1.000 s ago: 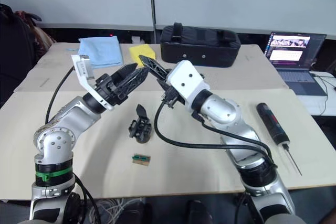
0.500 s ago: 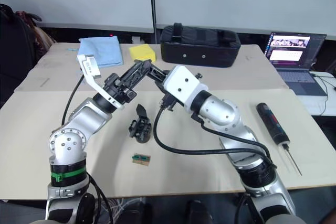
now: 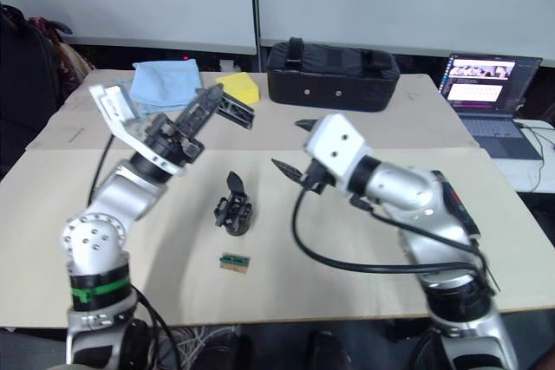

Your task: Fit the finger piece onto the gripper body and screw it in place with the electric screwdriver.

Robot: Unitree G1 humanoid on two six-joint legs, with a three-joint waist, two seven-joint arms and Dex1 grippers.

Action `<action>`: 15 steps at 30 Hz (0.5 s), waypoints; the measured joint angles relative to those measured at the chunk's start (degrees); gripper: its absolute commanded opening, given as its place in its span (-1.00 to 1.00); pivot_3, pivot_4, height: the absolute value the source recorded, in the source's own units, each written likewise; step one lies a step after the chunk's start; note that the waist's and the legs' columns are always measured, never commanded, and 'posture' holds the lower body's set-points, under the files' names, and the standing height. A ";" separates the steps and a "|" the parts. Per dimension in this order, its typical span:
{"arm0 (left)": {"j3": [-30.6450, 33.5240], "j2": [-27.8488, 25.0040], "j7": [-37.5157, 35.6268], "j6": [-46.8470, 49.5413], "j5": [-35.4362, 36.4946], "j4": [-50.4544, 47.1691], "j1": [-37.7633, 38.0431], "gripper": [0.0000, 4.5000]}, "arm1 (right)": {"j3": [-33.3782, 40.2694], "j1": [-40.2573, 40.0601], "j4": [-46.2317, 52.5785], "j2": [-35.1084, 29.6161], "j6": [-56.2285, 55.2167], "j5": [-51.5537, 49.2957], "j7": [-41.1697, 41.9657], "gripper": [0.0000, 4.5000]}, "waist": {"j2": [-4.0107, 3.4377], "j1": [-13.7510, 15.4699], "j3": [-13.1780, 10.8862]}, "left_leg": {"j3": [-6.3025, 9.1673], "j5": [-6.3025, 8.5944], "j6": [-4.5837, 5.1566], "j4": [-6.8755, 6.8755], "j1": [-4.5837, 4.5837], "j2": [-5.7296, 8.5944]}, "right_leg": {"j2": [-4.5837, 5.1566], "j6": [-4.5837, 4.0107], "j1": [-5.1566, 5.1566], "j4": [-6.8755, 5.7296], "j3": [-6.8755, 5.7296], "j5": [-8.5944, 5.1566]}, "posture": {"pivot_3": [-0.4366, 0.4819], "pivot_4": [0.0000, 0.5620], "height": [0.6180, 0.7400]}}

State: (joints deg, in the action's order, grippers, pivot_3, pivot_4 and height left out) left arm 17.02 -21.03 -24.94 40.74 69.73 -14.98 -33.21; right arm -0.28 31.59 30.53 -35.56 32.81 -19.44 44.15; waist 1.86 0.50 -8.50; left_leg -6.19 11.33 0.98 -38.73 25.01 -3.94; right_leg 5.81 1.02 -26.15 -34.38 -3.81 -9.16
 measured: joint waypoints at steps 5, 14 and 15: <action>-2.40 -12.73 -12.65 12.71 4.81 7.43 -3.39 -1.00 | 3.07 3.95 -1.66 -9.03 15.66 -18.09 11.47 1.00 | 0.00 -0.10 -0.04 | 0.07 0.00 0.00 0.03 -0.05 -0.03 | -0.02 -0.10 -0.03 -0.06 0.01 -0.06 | -0.05 -0.47 1.00; -18.04 -18.30 -31.48 16.55 -8.03 9.10 -7.15 -1.00 | -2.02 15.09 -5.38 -3.53 43.56 -35.89 5.94 1.00 | 0.05 0.16 -0.12 | 0.11 0.02 -0.03 0.07 0.05 -0.01 | 0.01 -0.22 -0.15 -0.08 0.00 -0.11 | -0.05 -0.47 1.00; -18.78 -18.00 -32.46 16.51 -8.98 8.99 -7.15 -1.00 | -3.15 15.44 -5.52 -2.66 44.65 -35.90 4.44 1.00 | 0.04 0.15 -0.13 | 0.10 0.02 -0.03 0.07 0.09 -0.01 | 0.01 -0.22 -0.18 -0.08 0.01 -0.10 | -0.05 -0.47 1.00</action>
State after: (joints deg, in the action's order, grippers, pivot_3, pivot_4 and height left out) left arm -1.76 -39.03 -57.40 57.24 60.75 -5.99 -40.35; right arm -3.43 47.03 25.00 -38.22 77.46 -55.34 48.60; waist 1.90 0.65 -8.63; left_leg -6.09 11.34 0.95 -38.66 25.09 -3.95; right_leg 5.82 0.80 -26.33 -34.46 -3.80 -9.26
